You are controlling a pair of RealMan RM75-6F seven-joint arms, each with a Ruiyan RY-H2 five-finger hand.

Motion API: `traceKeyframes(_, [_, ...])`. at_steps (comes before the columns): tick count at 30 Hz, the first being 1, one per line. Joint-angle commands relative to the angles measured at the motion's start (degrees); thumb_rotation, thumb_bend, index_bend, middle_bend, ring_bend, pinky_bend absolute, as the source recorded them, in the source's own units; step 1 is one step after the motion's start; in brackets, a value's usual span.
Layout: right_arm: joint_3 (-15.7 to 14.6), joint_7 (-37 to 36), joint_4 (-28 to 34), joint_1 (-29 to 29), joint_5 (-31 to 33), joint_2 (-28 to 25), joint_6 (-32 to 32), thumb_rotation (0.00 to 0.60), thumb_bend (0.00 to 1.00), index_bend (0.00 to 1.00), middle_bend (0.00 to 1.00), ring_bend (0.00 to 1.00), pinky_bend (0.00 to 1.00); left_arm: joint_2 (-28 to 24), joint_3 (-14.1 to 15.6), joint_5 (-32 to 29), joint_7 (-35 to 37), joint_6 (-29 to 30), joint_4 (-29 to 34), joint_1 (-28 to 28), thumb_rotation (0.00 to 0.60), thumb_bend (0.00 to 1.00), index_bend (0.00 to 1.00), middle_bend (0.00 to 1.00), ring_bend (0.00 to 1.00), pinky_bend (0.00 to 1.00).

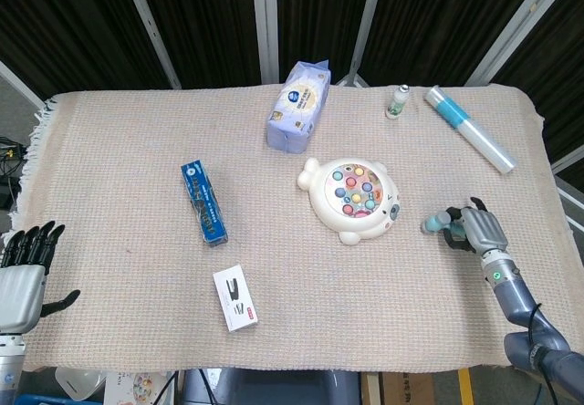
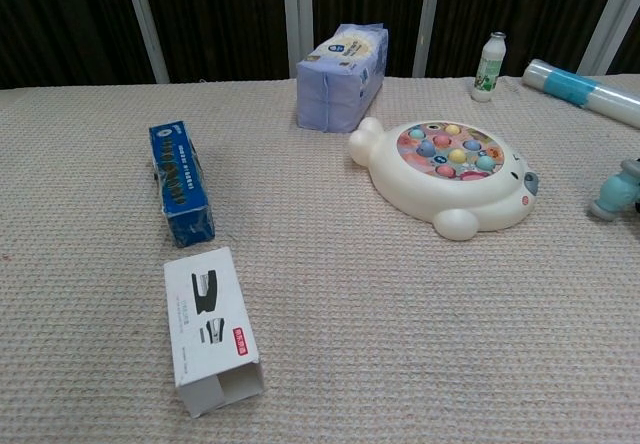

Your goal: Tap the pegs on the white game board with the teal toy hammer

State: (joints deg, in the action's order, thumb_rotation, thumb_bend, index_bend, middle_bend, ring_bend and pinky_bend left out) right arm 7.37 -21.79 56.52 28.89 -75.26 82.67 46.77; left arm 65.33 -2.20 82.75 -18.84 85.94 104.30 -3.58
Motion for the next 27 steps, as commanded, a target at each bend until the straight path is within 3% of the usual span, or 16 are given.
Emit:
traceKeyframes(1, [0.22, -0.60, 0.61, -0.36, -0.72, -0.38, 1.73, 0.600, 0.64, 0.74, 0.61, 0.37, 0.01, 0.03, -0.03, -0.05, -0.01, -0.07, -0.04, -0.07, 0.600, 0.13, 0.00, 0.00, 0.00, 0.00])
traceKeyframes(9, [0.82, -1.50, 5.29, -1.37, -3.72, -2.88, 8.48, 0.600, 0.68, 0.84, 0.69, 0.45, 0.03, 0.16, -0.04, 0.04, -0.25, -0.44, 0.01, -0.40, 0.600, 0.13, 0.00, 0.00, 0.00, 0.00])
traceKeyframes(14, [1.27, 0.46, 12.03, -0.85, -6.27, -6.50, 11.74, 0.600, 0.70, 0.89, 0.73, 0.49, 0.05, 0.19, -0.04, 0.28, -0.59, -0.89, 0.13, -0.82, 0.600, 0.13, 0.00, 0.00, 0.00, 0.00])
traceKeyframes(19, [3.62, 9.73, 20.61, 4.09, -6.02, -11.24, 8.06, 0.600, 0.72, 0.92, 0.75, 0.51, 0.07, 0.17, -0.09, 0.64, -0.64, -1.69, 0.15, -1.53, 0.600, 0.13, 0.00, 0.00, 0.00, 0.00])
traceKeyframes(27, [5.26, 22.29, 24.88, 9.33, -1.13, -11.59, 2.20, 0.600, 0.73, 0.93, 0.76, 0.53, 0.11, 0.18, -0.07, 0.15, -0.20, -2.37, -0.22, -1.86, 0.600, 0.13, 0.00, 0.00, 0.00, 0.00])
